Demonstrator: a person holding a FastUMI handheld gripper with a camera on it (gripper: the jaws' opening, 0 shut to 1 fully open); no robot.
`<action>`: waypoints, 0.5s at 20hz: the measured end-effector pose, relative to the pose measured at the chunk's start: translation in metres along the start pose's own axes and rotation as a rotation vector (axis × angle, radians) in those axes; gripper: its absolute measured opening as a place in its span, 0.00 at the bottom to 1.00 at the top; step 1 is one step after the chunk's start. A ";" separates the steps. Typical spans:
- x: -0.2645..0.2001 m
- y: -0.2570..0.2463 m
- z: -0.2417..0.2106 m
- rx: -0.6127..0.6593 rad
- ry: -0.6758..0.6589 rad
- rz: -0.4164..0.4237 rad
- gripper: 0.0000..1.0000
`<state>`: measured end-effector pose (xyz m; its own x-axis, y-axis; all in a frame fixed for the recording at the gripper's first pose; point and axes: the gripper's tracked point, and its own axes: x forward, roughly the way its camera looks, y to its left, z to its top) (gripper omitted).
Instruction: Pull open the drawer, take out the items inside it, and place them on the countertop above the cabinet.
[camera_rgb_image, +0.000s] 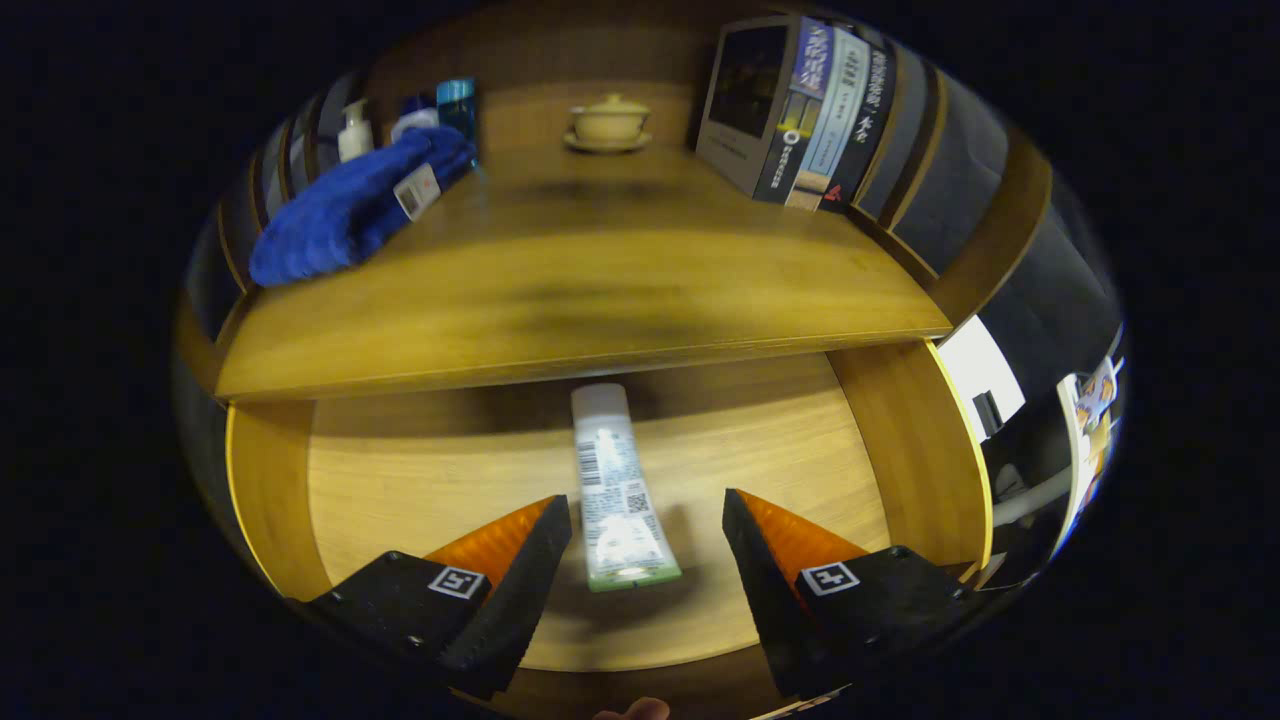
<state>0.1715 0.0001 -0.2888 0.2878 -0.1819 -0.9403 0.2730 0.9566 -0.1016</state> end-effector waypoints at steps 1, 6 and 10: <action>0.007 0.000 0.002 0.007 0.014 0.028 0.99; 0.037 0.003 -0.002 0.005 0.070 0.059 0.98; 0.035 0.036 -0.002 0.001 0.063 0.119 0.85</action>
<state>0.1897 0.0285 -0.3261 0.2603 -0.0523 -0.9641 0.2413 0.9704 0.0125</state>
